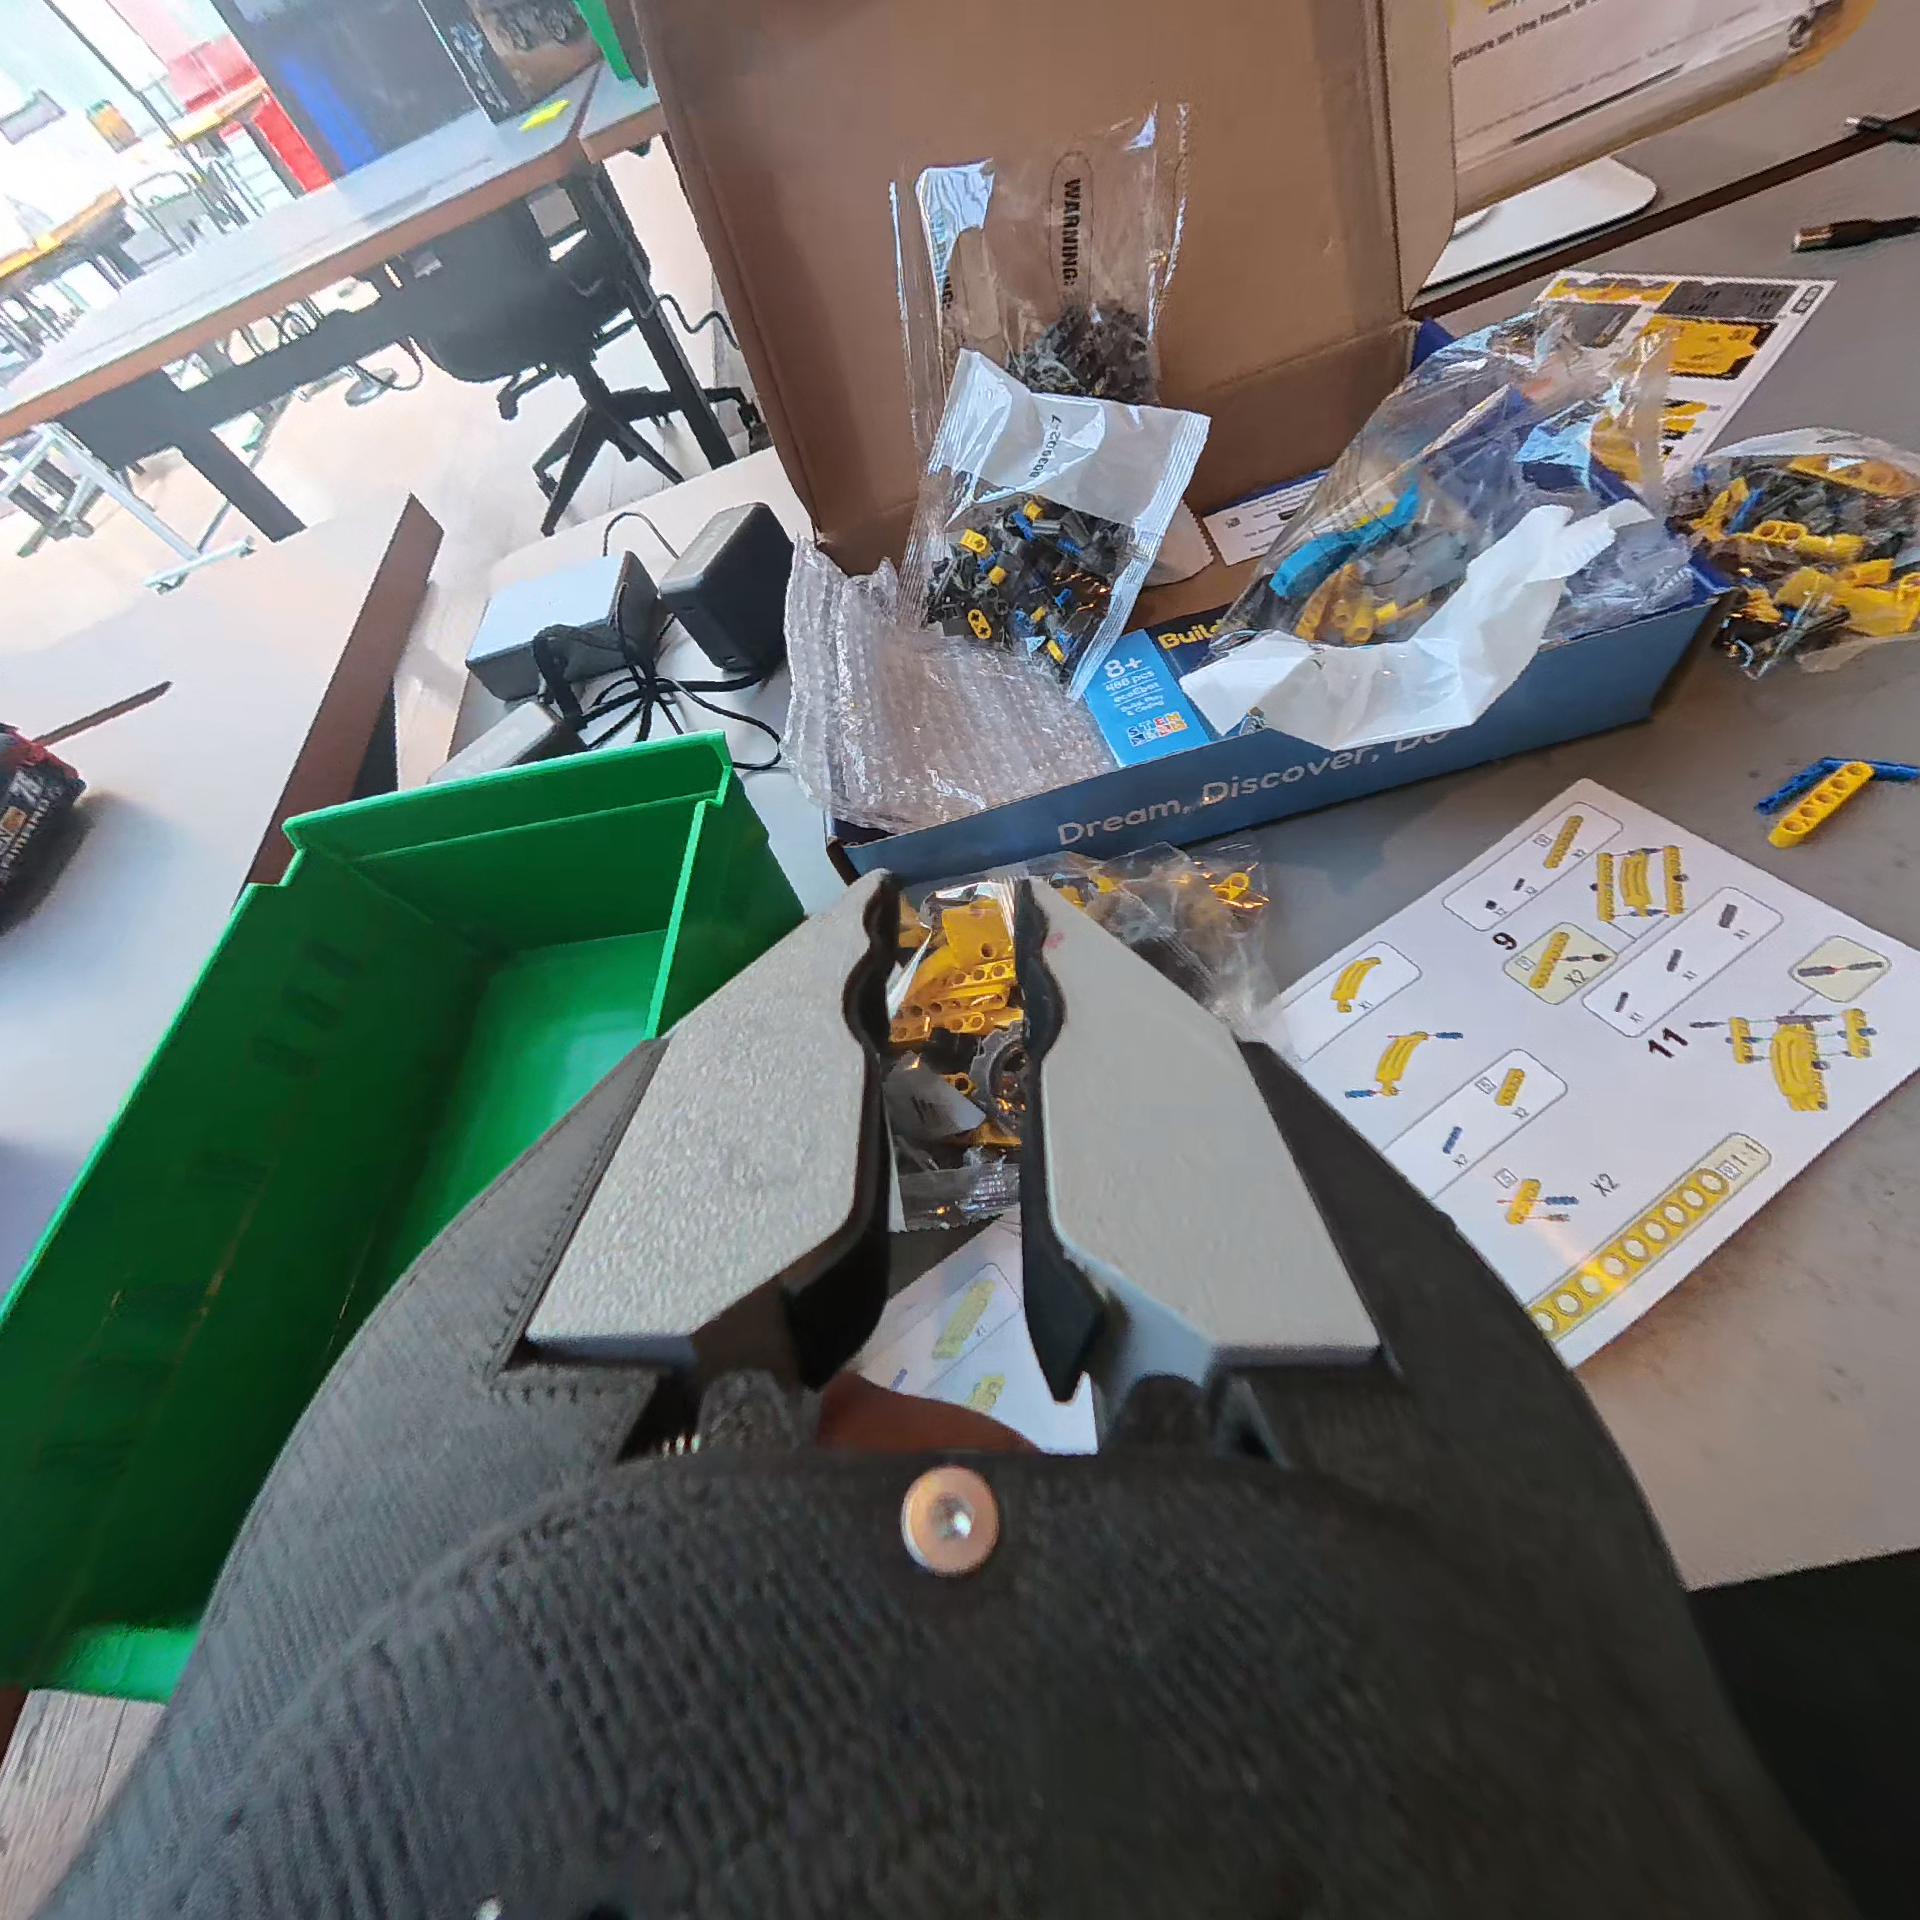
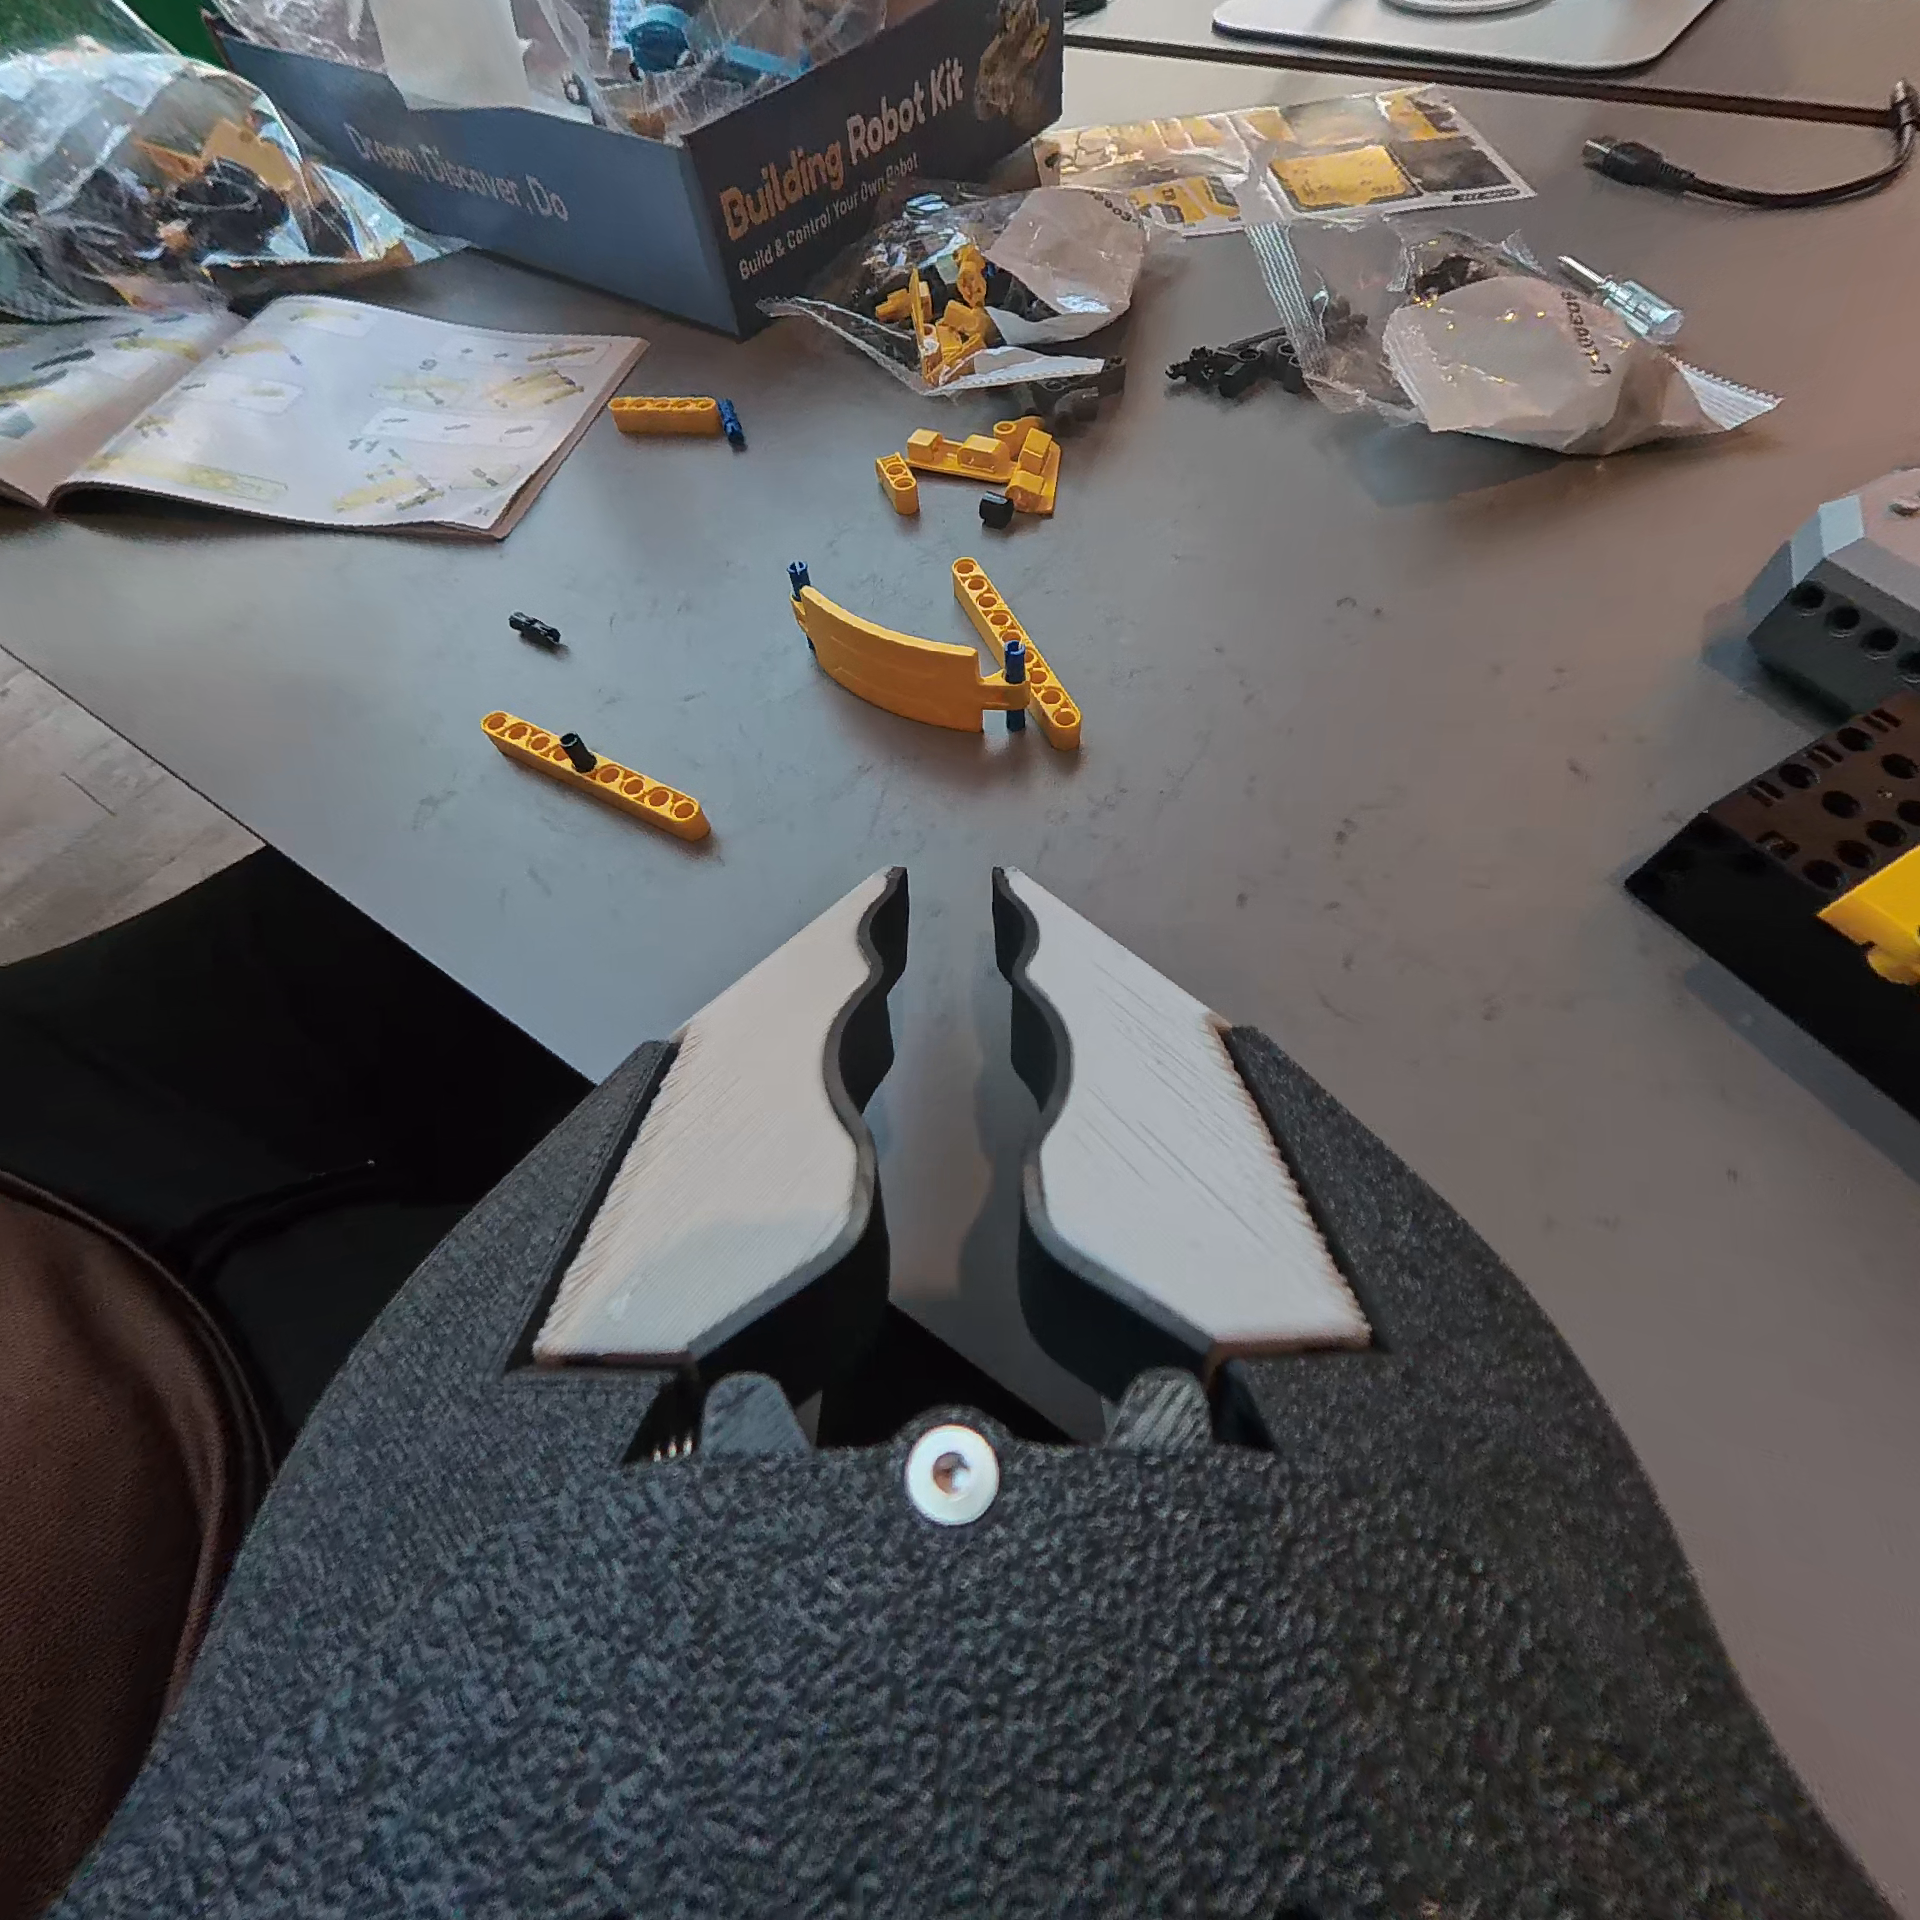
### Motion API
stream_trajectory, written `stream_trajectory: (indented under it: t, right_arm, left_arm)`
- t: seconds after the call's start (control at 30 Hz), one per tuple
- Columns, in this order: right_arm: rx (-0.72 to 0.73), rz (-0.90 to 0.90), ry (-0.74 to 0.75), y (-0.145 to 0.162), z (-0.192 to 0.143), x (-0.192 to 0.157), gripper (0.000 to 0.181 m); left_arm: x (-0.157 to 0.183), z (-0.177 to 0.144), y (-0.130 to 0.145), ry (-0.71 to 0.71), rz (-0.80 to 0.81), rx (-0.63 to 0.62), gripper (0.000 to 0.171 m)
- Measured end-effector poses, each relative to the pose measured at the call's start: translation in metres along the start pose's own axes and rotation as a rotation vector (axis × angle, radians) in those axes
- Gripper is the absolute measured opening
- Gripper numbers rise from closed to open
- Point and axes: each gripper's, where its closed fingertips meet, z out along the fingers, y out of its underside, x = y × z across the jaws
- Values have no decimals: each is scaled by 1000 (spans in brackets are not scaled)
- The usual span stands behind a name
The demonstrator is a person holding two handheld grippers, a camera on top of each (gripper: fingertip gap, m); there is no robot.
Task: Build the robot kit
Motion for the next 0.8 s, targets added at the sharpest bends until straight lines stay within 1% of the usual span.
stream_trajectory:
  t: [0.1,0.2,0.4,0.5,0.6,0.7,0.73,0.8]
  right_arm:
    - [2,-2,7,0,0,2,15]
    - [13,7,15,-2,-3,3,15]
    - [31,21,29,-2,-10,-2,15]
    - [31,42,17,5,-18,-16,15]
    - [27,52,3,15,-31,-37,16]
    - [-6,33,4,33,-48,-62,16]
    - [-19,19,16,41,-56,-68,16]
    - [-46,-6,43,58,-74,-80,16]
  left_arm:
    - [3,1,-3,4,6,8,21]
    - [10,0,-3,28,11,11,28]
    - [20,-11,7,53,22,-8,29]
    - [23,-24,21,59,36,-26,29]
    - [28,-41,43,81,38,-55,29]
    - [31,-62,65,94,47,-83,30]
    - [32,-69,69,101,44,-87,30]
    - [37,-84,69,122,40,-67,31]
